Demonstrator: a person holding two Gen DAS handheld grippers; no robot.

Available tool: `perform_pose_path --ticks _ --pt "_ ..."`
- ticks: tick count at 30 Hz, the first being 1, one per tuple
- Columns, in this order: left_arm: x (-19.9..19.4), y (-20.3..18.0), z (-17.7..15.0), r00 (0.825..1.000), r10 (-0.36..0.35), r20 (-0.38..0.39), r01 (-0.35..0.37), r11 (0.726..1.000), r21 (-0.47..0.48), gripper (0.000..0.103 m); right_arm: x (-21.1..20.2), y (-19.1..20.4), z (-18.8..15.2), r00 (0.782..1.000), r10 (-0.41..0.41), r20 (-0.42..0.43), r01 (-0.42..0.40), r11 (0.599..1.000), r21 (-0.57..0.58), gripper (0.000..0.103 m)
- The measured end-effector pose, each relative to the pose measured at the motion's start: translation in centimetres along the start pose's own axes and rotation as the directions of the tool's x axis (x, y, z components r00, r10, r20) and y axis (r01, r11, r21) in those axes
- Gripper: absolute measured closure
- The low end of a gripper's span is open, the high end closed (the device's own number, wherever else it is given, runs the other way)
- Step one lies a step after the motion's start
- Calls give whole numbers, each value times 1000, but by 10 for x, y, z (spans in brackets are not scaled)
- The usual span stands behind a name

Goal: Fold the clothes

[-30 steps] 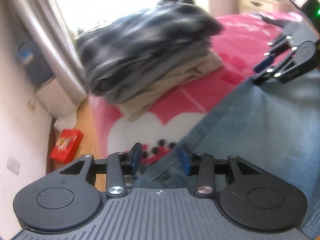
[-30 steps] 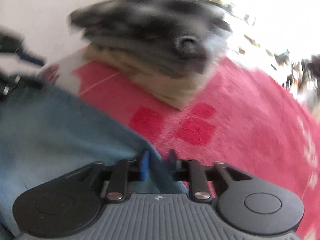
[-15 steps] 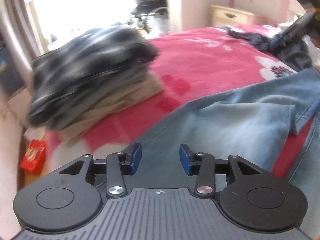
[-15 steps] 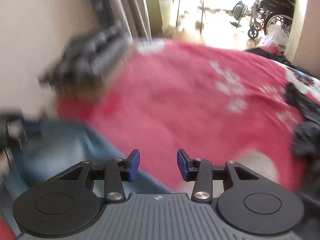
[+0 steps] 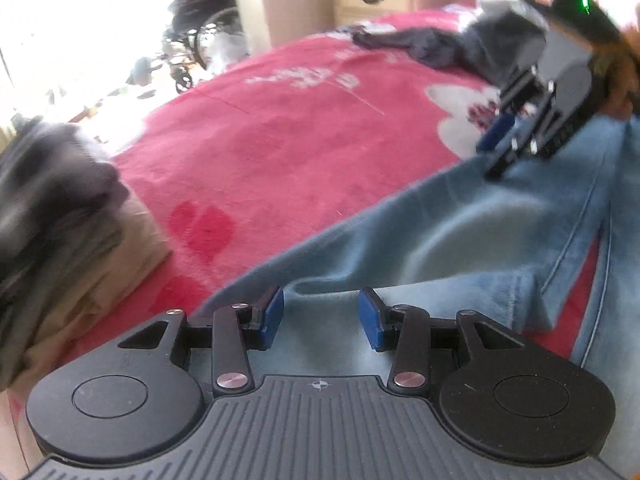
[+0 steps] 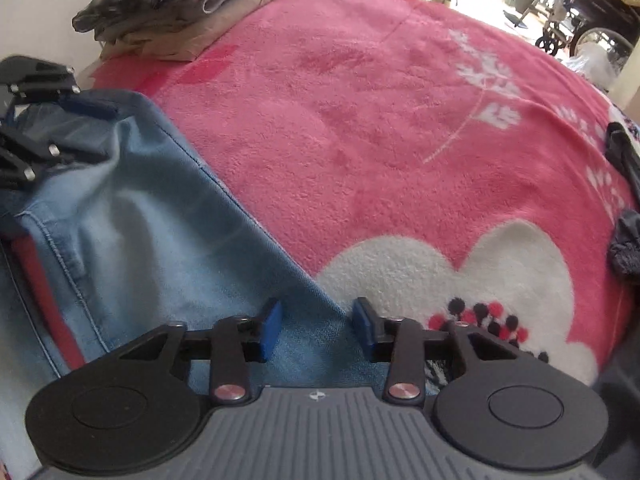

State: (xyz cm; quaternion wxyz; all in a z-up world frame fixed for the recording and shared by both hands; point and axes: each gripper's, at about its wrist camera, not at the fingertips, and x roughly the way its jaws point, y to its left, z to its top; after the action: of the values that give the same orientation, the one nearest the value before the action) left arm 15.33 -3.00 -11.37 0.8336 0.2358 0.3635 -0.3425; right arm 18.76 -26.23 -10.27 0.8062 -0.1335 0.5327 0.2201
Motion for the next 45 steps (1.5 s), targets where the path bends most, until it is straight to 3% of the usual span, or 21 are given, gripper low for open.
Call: perform_pose_path --ticks 1,6,8,11,16,21,23,24,25,26,27,32,35,37,40,45 --pt "2 -3 -2 1000 0 1 0 1000 12 62 -2 2 -2 1000 -15 -7 15 999 -29 93" --pt "1 -5 -9 1000 -2 28 1 999 36 62 -31 22 3 990 -126 64 135 979 -155 98" --pt "-2 -6 -9 999 11 41 -14 998 68 61 -44 29 11 971 -206 125 228 954 -197 98" --pt "1 -8 -4 998 51 43 -56 990 127 61 -49 32 27 914 -351 202 396 880 -263 98" --pt "11 -10 -2 995 93 27 -97 978 184 59 -15 22 54 892 -402 208 449 848 -283 98" --pt "15 -7 -5 995 95 25 -98 980 172 56 49 -13 60 925 -365 105 378 911 -165 91" --pt "15 -5 -5 996 92 24 -94 982 161 56 50 -29 61 943 -315 107 322 945 -52 88" --pt "15 -5 -5 996 91 23 -93 983 161 56 41 -44 58 956 -272 109 270 962 40 82" --pt "15 -5 -5 996 91 22 -94 982 162 56 28 -63 53 969 -221 112 205 968 144 64" --pt "15 -6 -5 995 92 22 -95 982 163 56 16 -81 49 978 -170 121 137 960 246 56" --pt "16 -6 -5 995 94 22 -96 982 164 55 3 -100 45 983 -120 136 67 936 345 43" --pt "16 -6 -5 995 98 18 -100 983 151 55 -93 -169 -16 943 -197 269 -31 752 658 42" --pt "17 -6 -3 995 100 13 -101 984 146 55 -147 -187 -71 912 -264 312 -65 660 748 42" --pt "18 -6 -2 995 103 10 -103 984 143 55 -168 -192 -111 902 -312 298 -51 609 791 42" --pt "20 -6 0 994 107 4 -106 986 125 54 -168 -195 -164 923 -324 207 2 543 839 42" --pt "23 -3 4 994 106 -22 -104 991 80 53 -125 -201 -218 957 -265 121 1 418 908 42"
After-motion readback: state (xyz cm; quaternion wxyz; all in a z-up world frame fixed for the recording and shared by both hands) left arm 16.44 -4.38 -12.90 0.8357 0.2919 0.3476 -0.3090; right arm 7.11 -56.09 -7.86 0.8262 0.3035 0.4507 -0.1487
